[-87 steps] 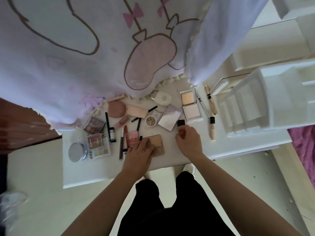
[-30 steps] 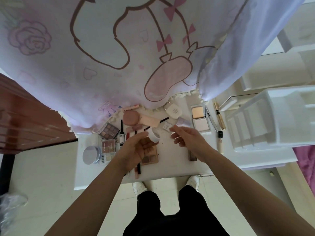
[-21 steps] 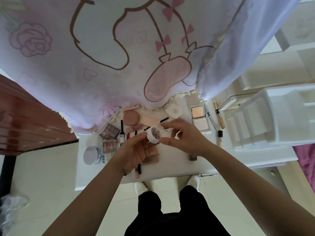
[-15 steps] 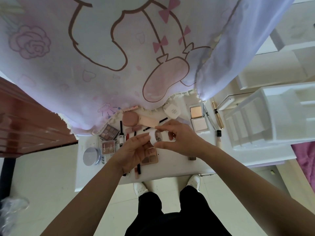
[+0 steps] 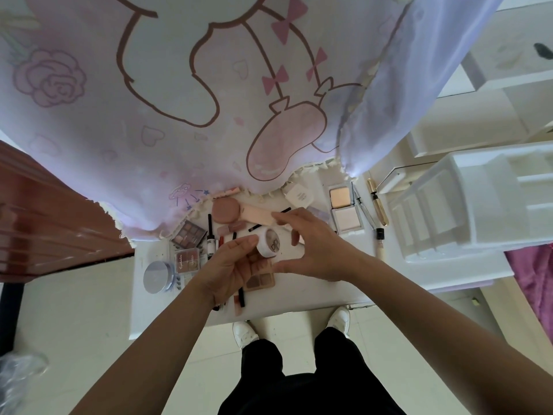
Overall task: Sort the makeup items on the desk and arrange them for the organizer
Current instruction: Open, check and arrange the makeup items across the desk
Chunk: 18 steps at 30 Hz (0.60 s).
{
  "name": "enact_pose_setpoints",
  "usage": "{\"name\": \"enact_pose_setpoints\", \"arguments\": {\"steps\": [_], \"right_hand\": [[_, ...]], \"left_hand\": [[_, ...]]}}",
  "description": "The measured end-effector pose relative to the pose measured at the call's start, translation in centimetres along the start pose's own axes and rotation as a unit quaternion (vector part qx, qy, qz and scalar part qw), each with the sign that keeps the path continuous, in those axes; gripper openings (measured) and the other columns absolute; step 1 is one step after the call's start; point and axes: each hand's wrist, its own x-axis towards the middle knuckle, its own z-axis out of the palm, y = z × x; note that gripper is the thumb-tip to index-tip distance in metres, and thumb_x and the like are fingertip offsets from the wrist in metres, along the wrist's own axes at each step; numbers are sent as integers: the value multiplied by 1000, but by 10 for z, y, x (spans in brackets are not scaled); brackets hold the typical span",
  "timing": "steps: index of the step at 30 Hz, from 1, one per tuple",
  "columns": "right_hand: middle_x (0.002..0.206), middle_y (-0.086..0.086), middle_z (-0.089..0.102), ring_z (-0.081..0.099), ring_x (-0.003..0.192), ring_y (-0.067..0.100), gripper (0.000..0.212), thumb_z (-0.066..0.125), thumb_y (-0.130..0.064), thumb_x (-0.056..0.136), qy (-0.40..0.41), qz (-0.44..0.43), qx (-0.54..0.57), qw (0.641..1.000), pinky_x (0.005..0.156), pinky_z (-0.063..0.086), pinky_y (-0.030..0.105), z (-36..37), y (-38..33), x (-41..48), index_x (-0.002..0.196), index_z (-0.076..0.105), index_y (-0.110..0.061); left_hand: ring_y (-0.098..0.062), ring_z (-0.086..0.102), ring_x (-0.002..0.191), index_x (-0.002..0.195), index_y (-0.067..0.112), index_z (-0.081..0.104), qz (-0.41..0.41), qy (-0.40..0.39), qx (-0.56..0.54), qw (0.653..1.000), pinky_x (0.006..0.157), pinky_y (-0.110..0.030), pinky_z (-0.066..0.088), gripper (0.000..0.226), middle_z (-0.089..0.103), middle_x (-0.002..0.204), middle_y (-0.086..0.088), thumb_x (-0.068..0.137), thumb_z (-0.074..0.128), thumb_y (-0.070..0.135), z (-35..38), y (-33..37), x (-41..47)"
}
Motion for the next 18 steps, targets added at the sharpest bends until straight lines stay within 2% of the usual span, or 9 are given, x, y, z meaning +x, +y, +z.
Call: {"name": "enact_pose_setpoints", "arguments": {"steps": [2,4,7,9,11,12,15,17,18], "right_hand": [[114,-20,50,54,85,0,83,74,-67,72,26,29,-3,999,86,52,25,-1,1,-1,141,50,-29],[103,-22,56,54,78,1,70,71,-68,73,36,19,-3,999,79,52,24,0,0,0,131,60,-30],[103,-19,56,53,75,4,59,78,-51,78,39,-20,-3,999,74,47,18,1,1,0,130,62,-30],[115,-15,52,51,80,4,70,81,-44,77,18,-20,1,1000,79,47,17,-1,2,-1,139,53,-32],[120,-18,48,50,85,1,86,81,-55,72,9,9,3,1000,83,47,17,-1,0,-4,146,44,-32],[116,-21,50,50,84,0,87,79,-62,70,16,21,4,1000,83,48,18,-1,-1,-4,144,45,-32],[100,-25,56,52,78,-2,69,79,-62,71,44,15,0,999,74,47,20,1,-2,-2,130,61,-31],[103,-25,55,52,79,0,61,83,-48,74,40,-9,8,999,72,45,17,1,0,-2,129,62,-33],[109,-22,55,53,81,2,65,85,-44,73,32,-20,12,999,74,47,17,1,1,-3,132,59,-35]], "left_hand": [[-30,66,102,115,-1,69,5,-6,2,1000,81,-36,60,65,68,115,-24,66,91,37,0,1,0],[-20,69,88,106,5,74,1,-21,18,1000,74,-29,58,54,72,103,-15,66,91,37,3,3,-3],[-20,70,88,112,1,72,-4,-19,23,1000,73,-29,58,64,71,106,-17,62,94,35,3,2,-3],[-23,69,93,116,0,69,-2,-7,19,1000,75,-30,59,71,70,113,-19,60,95,35,0,2,-2],[-27,68,101,121,-2,66,-4,-15,23,1000,83,-34,59,71,67,120,-23,65,93,34,-2,1,-2],[-27,67,103,122,-2,65,-5,-25,29,999,85,-36,59,68,66,121,-23,69,90,33,-1,2,-4],[-21,70,96,117,2,70,-4,-40,43,998,78,-30,58,56,72,110,-16,73,87,33,3,2,-6],[-21,69,97,117,4,71,-5,-33,49,998,76,-29,57,59,71,113,-15,69,89,34,3,1,-5],[-21,69,98,118,3,70,-5,-25,46,999,75,-30,57,62,70,116,-16,68,90,34,2,0,-4]]}}
